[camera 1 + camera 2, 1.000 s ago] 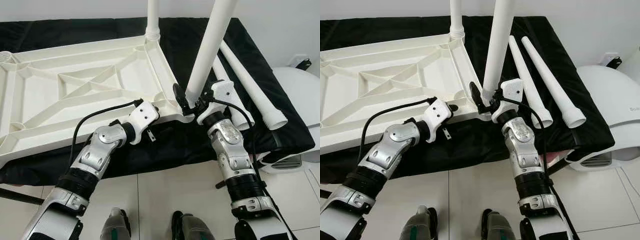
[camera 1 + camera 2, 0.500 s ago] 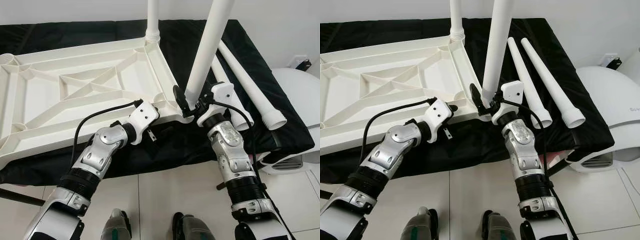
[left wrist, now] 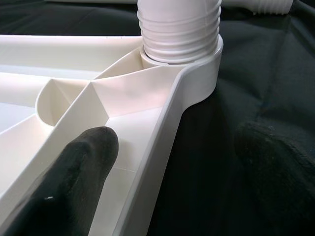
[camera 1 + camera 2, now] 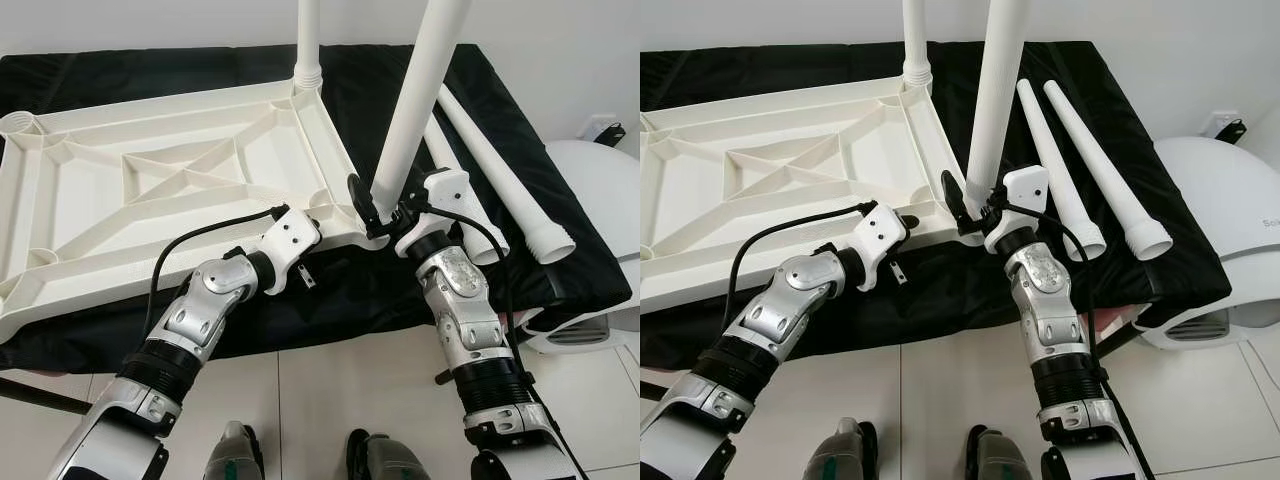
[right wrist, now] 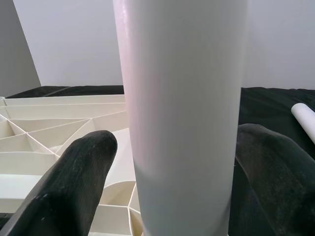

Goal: Building children table

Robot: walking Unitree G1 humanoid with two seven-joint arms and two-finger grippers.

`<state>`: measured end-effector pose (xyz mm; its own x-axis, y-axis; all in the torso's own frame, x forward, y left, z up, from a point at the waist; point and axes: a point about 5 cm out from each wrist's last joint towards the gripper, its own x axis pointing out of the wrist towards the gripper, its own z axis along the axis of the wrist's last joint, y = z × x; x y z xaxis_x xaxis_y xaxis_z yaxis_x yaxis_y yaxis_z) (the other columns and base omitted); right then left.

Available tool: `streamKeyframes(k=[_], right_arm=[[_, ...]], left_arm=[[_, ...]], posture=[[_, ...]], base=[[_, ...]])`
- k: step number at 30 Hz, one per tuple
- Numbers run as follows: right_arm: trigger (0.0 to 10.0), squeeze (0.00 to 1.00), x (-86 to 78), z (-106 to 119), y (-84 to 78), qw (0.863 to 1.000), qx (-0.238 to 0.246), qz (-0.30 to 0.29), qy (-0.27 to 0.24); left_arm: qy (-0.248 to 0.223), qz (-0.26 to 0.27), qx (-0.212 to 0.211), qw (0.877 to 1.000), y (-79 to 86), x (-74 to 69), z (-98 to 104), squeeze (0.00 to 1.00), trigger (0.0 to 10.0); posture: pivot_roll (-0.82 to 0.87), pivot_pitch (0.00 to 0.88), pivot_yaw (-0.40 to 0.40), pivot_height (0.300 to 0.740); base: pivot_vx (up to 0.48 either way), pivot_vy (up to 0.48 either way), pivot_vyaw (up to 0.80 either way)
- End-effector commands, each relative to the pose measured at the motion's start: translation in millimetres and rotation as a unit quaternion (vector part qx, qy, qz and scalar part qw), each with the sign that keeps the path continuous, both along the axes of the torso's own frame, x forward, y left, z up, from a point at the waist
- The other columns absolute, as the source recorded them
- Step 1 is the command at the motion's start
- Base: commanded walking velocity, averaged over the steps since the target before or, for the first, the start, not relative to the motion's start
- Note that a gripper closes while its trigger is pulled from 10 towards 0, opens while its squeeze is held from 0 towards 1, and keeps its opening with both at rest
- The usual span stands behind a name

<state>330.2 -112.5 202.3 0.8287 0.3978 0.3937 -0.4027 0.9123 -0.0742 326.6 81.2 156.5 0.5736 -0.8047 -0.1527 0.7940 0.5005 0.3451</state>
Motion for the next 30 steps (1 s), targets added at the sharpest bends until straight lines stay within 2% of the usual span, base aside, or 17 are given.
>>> streamKeyframes(k=[1,2,3,10,11,12,13,25,26,30], right_arm=[[10.0,0.00,-2.8,-1.9,1.3,1.000,-0.001,0.000,-0.001],[10.0,0.00,-2.9,-1.9,1.3,1.000,-0.001,0.000,-0.001],[10.0,0.00,-3.1,-1.9,1.4,1.000,-0.001,0.000,-0.001],[10.0,0.00,-3.4,-1.9,1.6,1.000,-0.002,0.000,-0.001],[10.0,0.00,-3.4,-1.9,1.4,1.000,-0.002,0.000,-0.001],[10.0,0.00,-3.3,-1.8,1.1,1.000,-0.002,-0.001,-0.001],[10.0,0.00,-3.2,-1.8,0.8,1.000,-0.002,-0.001,0.000],[10.0,0.00,-3.2,-1.9,-1.5,1.000,-0.005,-0.002,0.001],[10.0,0.00,-3.2,-1.7,-2.0,1.000,-0.006,-0.001,0.001],[10.0,0.00,-3.3,-1.3,-3.6,1.000,-0.009,0.000,0.001]], left_arm=[[0.077,-0.090,0.037,0.992,-3.1,-13.6,-24.0,0.00,10.0],[0.079,-0.091,0.036,0.992,-2.8,-13.7,-23.7,0.00,4.4],[0.085,-0.094,0.031,0.991,-2.4,-13.8,-23.3,0.00,0.0],[0.092,-0.102,0.031,0.990,-1.2,-14.8,-22.9,0.00,0.0],[0.093,-0.104,0.033,0.990,-0.8,-15.3,-23.4,0.00,2.3],[0.093,-0.104,0.037,0.989,-0.6,-15.7,-24.1,0.00,9.4],[0.094,-0.105,0.041,0.989,-0.5,-15.9,-25.0,0.00,10.0],[0.104,-0.121,0.049,0.986,3.3,-19.9,-26.7,0.00,10.0],[0.111,-0.125,0.044,0.985,4.5,-20.8,-26.2,0.00,0.0],[0.116,-0.129,0.045,0.984,6.3,-22.1,-26.1,0.00,0.0]], posture=[[0.01,0.179,0.015,0.740],[0.01,0.180,0.016,0.740],[0.01,0.182,0.015,0.740],[0.01,0.183,0.016,0.740],[0.01,0.185,0.015,0.740],[0.01,0.185,0.015,0.740],[0.01,0.185,0.015,0.740],[0.02,0.196,0.013,0.740],[0.02,0.199,0.012,0.740],[0.02,0.200,0.011,0.740]], base=[[0.000,0.000,0.00],[0.000,0.000,0.00],[0.000,0.000,0.00],[0.000,0.000,0.00],[0.000,0.000,0.00],[0.000,0.000,0.00],[0.000,0.000,0.00],[0.000,0.000,0.00],[0.000,0.000,0.00],[0.000,0.000,0.00]])
